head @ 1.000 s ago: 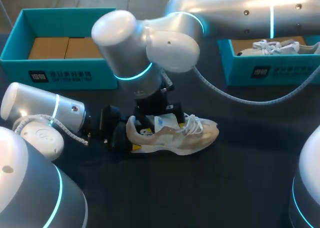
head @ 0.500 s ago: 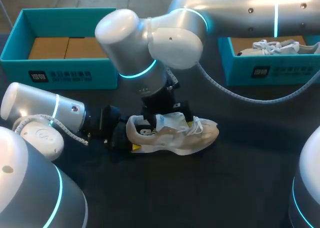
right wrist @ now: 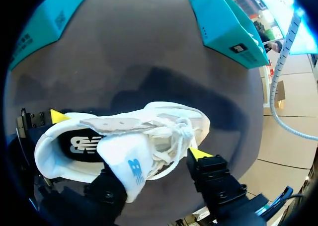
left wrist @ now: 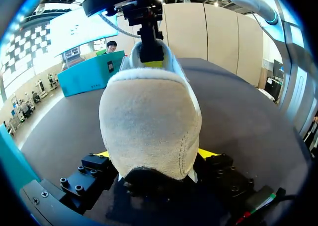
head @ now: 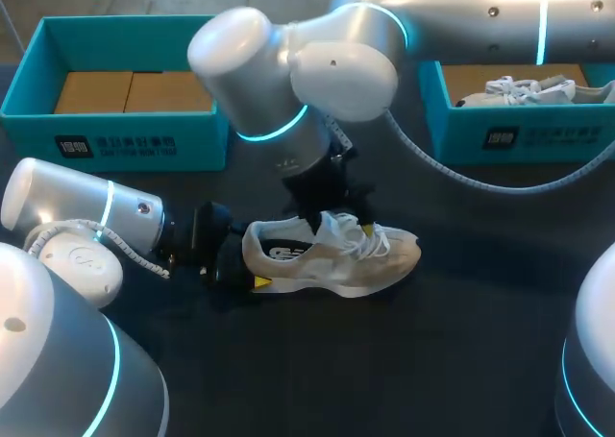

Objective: Take the shoe out of the shoebox, open the shoe tongue, remove and reinsert the insole, then place the shoe into the shoebox

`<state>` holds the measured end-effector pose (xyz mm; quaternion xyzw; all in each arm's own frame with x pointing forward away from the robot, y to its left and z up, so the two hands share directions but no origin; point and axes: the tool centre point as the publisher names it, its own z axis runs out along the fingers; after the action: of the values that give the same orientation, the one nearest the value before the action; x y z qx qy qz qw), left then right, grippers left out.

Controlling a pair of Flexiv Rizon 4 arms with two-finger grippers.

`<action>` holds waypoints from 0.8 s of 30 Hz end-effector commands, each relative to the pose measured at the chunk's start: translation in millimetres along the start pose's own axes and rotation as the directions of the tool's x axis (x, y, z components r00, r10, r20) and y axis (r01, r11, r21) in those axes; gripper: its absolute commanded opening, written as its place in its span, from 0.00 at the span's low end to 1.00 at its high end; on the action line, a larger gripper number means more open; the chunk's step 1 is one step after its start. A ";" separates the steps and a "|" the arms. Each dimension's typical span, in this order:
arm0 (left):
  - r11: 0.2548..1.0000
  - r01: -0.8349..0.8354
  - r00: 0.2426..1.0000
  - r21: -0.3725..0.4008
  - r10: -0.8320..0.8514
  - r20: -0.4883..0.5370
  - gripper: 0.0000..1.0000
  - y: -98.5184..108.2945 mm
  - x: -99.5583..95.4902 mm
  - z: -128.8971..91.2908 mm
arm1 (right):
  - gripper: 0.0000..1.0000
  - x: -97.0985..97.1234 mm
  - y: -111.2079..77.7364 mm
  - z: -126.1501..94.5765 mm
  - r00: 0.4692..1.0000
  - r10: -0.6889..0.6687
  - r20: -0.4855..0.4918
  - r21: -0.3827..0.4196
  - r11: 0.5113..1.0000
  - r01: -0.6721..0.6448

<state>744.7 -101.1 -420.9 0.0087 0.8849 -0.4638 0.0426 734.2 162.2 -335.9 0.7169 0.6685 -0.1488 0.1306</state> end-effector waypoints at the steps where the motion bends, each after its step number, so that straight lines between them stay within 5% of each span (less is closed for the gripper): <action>1: 1.000 0.000 1.000 -0.005 0.000 0.001 0.00 2.5 1.4 -1.4 | 0.16 -17.4 -1.2 -1.2 1.000 0.000 -0.020 -0.001 1.000 0.000; 24: 1.000 0.000 1.000 -0.005 0.000 0.001 0.00 2.5 1.4 -1.4 | 0.16 -63.3 4.4 17.4 0.999 -0.035 -0.024 0.002 0.999 0.035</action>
<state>744.7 -101.3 -420.7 0.0088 0.8848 -0.4639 0.0426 735.4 107.7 -324.7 0.7046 0.6808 -0.1539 0.1279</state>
